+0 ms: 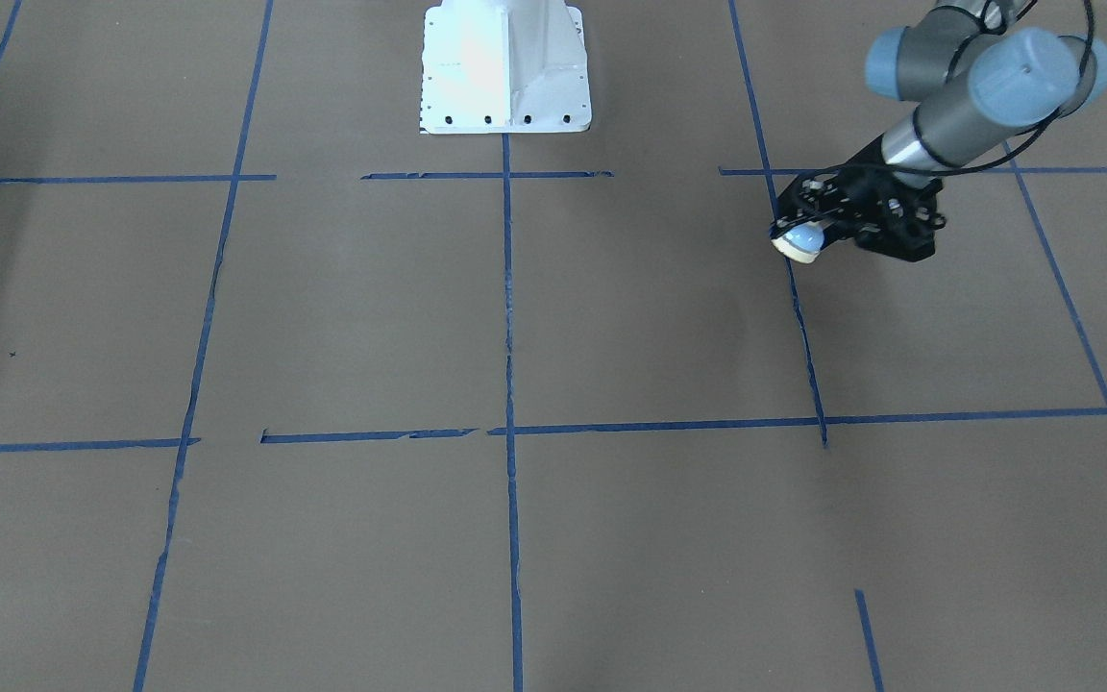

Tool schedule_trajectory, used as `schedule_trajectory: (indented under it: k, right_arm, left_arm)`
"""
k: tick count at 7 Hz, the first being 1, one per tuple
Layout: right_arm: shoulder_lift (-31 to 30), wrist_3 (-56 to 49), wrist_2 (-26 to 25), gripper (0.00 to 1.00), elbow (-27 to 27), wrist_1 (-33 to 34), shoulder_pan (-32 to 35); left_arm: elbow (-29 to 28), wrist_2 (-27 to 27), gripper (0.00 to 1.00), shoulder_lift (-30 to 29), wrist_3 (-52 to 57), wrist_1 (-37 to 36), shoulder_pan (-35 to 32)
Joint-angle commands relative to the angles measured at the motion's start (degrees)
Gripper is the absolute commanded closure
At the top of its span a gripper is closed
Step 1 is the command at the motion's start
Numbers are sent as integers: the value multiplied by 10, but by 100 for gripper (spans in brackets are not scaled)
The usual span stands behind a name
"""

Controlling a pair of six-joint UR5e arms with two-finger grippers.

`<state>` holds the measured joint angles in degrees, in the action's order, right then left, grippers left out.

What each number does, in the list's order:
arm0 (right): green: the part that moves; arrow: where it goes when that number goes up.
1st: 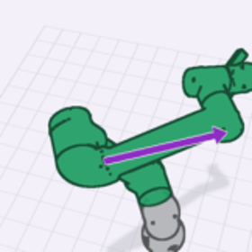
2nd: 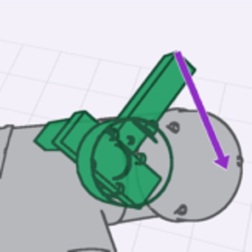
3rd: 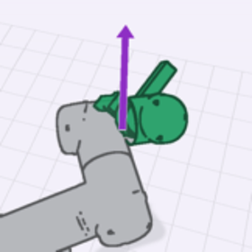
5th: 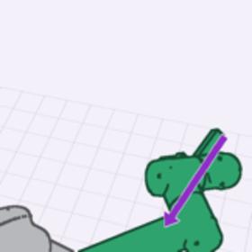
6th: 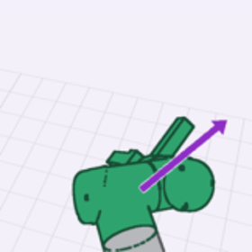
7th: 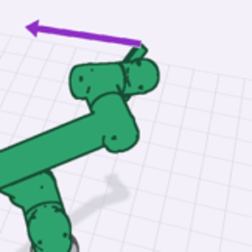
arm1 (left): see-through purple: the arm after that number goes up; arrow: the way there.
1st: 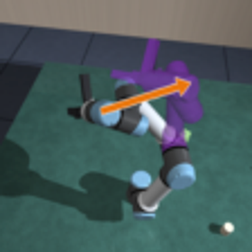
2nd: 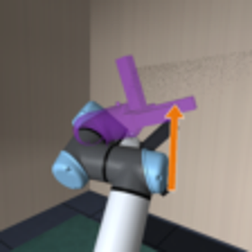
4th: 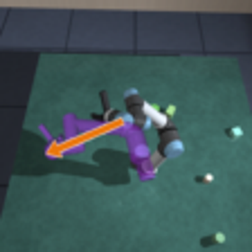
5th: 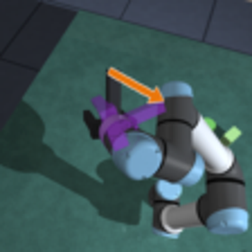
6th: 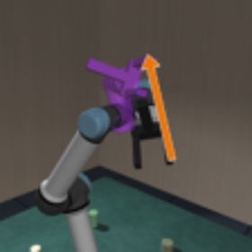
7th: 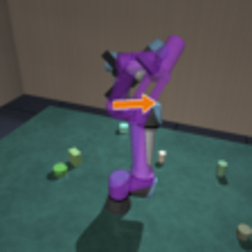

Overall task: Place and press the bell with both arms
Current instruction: 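Carry the bell with the left gripper toward the table center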

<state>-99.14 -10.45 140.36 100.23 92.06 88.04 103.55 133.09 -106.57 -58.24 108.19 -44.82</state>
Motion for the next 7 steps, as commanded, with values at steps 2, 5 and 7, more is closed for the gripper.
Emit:
schedule_trajectory:
  k: [2, 5, 7]
  right_arm:
    - [0, 2, 0, 0, -2, 0, -8]
    - [1, 2, 0, 0, -2, 0, -11]
    - [0, 2, 7, 0, -2, 1, -11]
  left_arm:
    - [-216, -68, 90, -289, -69, -104, 56]
    - [-385, -127, 82, -415, -84, -105, 95]
    - [-386, -141, 77, -421, -121, -104, 119]
